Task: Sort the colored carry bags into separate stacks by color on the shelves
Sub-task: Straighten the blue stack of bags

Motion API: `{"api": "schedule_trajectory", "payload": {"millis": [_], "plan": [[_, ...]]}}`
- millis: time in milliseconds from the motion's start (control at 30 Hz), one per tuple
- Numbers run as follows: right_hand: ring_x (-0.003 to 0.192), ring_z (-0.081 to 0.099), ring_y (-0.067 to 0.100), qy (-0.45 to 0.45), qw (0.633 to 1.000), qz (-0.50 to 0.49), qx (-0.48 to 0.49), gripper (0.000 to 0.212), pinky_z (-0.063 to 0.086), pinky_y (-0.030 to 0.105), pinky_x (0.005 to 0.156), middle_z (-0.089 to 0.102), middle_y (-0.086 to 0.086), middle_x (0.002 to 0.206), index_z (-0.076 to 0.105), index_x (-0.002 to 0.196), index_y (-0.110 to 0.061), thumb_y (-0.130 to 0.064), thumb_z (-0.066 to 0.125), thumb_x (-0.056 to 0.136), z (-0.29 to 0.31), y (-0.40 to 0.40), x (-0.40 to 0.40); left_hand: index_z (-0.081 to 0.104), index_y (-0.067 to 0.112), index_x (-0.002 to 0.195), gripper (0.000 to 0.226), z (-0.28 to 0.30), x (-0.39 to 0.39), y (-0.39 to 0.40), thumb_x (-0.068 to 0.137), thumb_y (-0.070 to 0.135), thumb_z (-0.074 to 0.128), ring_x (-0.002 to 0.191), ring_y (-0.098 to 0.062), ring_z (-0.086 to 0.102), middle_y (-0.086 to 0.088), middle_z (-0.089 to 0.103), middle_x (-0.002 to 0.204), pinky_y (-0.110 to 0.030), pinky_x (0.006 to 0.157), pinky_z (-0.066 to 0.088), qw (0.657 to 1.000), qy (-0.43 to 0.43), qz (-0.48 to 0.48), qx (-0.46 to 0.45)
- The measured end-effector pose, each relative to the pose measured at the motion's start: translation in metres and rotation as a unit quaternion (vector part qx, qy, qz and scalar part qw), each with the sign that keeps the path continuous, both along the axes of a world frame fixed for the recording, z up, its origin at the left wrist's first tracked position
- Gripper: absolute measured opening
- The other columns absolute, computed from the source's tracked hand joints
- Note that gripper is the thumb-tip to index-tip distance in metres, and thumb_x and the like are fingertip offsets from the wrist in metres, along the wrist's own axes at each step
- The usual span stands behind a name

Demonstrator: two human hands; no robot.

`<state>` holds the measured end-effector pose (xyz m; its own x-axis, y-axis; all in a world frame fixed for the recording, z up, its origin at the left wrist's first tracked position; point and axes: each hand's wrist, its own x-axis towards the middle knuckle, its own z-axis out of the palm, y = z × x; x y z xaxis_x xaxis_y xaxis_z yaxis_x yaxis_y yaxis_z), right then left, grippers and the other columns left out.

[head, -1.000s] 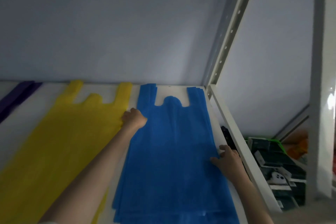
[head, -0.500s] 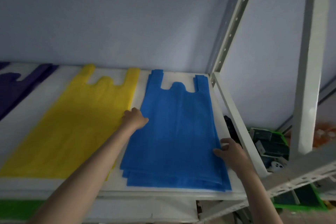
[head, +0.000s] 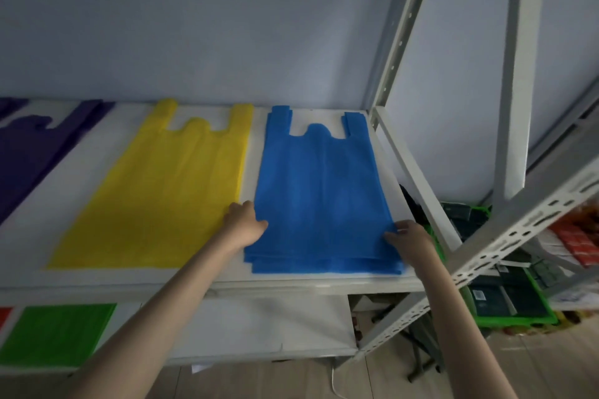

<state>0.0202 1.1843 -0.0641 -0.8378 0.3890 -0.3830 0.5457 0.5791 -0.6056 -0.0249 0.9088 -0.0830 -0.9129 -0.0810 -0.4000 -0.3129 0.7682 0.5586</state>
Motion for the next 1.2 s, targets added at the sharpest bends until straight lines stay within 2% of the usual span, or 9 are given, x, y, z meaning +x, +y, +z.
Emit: {"api": "schedule_trajectory", "payload": {"millis": [133,233,300,400,500,667,1033,1100,1200], "plan": [[0.117,0.053,0.034,0.041,0.998,-0.04,-0.001,0.046,0.046,0.037,0.084,0.052,0.017,0.134,0.041,0.137,-0.005,-0.018,0.049,0.094,0.003,-0.01,0.009,0.054,0.001,0.116,0.029,0.001,0.005,-0.005,0.087,0.004,0.05,0.107,-0.032,0.062,-0.015,0.061,0.119,-0.043,0.089,0.052,0.996,0.009,0.003,0.086],[0.117,0.052,0.036,0.038,0.996,-0.045,0.067,0.048,0.044,0.037,0.089,0.053,0.02,0.131,0.041,0.137,-0.005,-0.023,0.048,0.093,-0.002,-0.007,0.027,0.051,0.005,0.084,0.008,0.013,0.003,0.0,0.091,0.009,0.05,0.067,-0.019,0.053,-0.007,0.053,0.078,-0.024,0.056,0.041,0.997,0.026,0.019,0.074],[0.117,0.05,0.035,0.023,0.994,-0.027,0.102,0.043,0.041,0.038,0.096,0.054,0.021,0.127,0.048,0.13,-0.002,-0.023,0.049,0.092,-0.01,-0.007,0.038,0.053,0.002,0.098,0.013,0.019,-0.003,0.004,0.092,0.013,0.05,0.06,-0.014,0.043,-0.005,0.046,0.079,-0.025,0.049,0.036,0.998,0.041,0.027,0.047],[0.11,0.052,0.033,0.031,0.993,-0.009,0.114,0.035,0.041,0.035,0.083,0.059,0.018,0.108,0.055,0.118,0.002,-0.02,0.048,0.092,-0.018,-0.008,0.044,0.053,0.0,0.119,0.031,0.015,-0.012,0.008,0.09,0.006,0.048,0.092,-0.026,0.063,-0.014,0.057,0.116,-0.038,0.077,0.059,0.997,0.003,0.035,0.069],[0.108,0.054,0.031,0.045,0.995,-0.012,0.09,0.04,0.037,0.03,0.075,0.06,0.018,0.111,0.052,0.127,-0.002,-0.021,0.049,0.092,-0.02,-0.008,0.045,0.053,0.0,0.121,0.033,0.017,-0.011,0.012,0.089,0.006,0.048,0.099,-0.029,0.064,-0.014,0.06,0.114,-0.039,0.081,0.059,0.997,-0.007,0.031,0.068],[0.124,0.047,0.033,0.054,0.997,-0.013,0.045,0.052,0.04,0.042,0.102,0.055,0.016,0.127,0.039,0.138,-0.005,-0.024,0.053,0.092,-0.02,0.001,0.05,0.039,0.002,0.132,0.068,0.024,0.025,0.006,0.087,0.051,0.055,0.119,-0.03,0.049,-0.015,0.046,0.131,-0.035,0.094,0.045,0.995,0.003,-0.073,-0.066],[0.091,0.05,0.029,0.014,0.994,0.016,0.108,0.028,0.035,0.032,0.073,0.046,0.011,0.083,0.051,0.081,-0.003,-0.024,0.041,0.095,0.007,-0.002,-0.057,0.031,0.015,0.135,0.071,0.001,0.091,0.02,0.08,0.046,0.063,0.12,-0.021,0.033,-0.003,0.039,0.13,-0.025,0.099,0.026,0.981,0.126,-0.114,-0.09],[0.082,0.053,0.028,0.008,0.995,0.022,0.101,0.026,0.035,0.03,0.066,0.05,0.012,0.084,0.057,0.09,0.001,-0.021,0.044,0.096,0.008,-0.002,-0.064,0.032,0.015,0.134,0.066,0.001,0.09,0.019,0.082,0.043,0.061,0.121,-0.02,0.032,-0.005,0.038,0.127,-0.024,0.1,0.026,0.982,0.128,-0.111,-0.089],[0.11,0.054,0.035,0.016,0.997,0.031,0.074,0.04,0.043,0.034,0.081,0.055,0.02,0.121,0.048,0.128,0.001,-0.019,0.052,0.094,0.008,-0.003,-0.07,0.033,0.014,0.136,0.061,0.0,0.088,0.016,0.086,0.036,0.059,0.123,-0.019,0.034,-0.006,0.039,0.127,-0.022,0.1,0.028,0.986,0.126,-0.099,-0.051]]}}
